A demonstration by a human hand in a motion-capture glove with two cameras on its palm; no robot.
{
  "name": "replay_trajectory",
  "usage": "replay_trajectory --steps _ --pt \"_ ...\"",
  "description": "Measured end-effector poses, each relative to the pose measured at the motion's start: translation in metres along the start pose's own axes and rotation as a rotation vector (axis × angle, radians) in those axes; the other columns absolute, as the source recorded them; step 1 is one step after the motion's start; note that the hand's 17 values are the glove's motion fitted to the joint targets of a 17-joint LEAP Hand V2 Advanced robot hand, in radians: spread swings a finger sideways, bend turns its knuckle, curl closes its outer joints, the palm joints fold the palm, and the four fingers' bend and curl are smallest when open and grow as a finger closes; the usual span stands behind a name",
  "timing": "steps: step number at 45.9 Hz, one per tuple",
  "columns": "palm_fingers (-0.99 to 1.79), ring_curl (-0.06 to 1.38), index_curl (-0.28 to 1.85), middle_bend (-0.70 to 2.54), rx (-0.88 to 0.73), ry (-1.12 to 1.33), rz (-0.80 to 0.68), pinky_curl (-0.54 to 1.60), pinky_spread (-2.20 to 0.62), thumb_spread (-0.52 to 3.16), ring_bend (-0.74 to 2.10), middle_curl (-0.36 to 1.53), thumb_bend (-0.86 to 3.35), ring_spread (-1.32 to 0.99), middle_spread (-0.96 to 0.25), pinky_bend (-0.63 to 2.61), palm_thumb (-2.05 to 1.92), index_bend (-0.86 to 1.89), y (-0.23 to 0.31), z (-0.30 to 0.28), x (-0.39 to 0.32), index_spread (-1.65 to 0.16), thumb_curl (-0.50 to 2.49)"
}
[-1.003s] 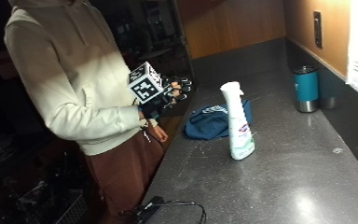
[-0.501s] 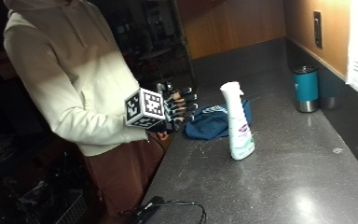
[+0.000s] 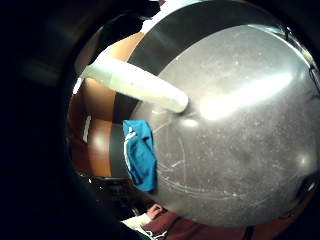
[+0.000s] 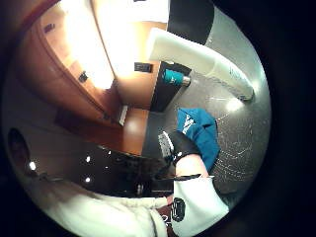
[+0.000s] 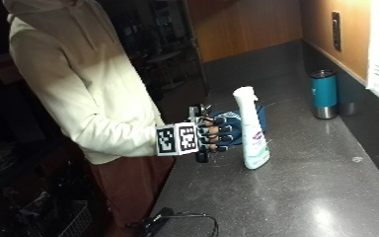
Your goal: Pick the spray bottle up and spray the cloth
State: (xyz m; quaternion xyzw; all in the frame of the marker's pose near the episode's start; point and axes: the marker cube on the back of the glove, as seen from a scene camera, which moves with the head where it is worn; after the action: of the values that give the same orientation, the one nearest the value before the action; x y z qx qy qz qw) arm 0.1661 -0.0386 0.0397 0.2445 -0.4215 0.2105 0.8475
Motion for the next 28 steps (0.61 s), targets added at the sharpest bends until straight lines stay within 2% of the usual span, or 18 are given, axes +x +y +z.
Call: replay_trajectory --steps 28 --pt "0.11 0.29 0.17 0.21 -0.051 -0.113 0.154 0.37 0.23 0.89 0.45 0.33 -0.03 -0.02 -0.06 0.52 0.67 0.11 -0.063 0.071 0.026 -0.37 0.36"
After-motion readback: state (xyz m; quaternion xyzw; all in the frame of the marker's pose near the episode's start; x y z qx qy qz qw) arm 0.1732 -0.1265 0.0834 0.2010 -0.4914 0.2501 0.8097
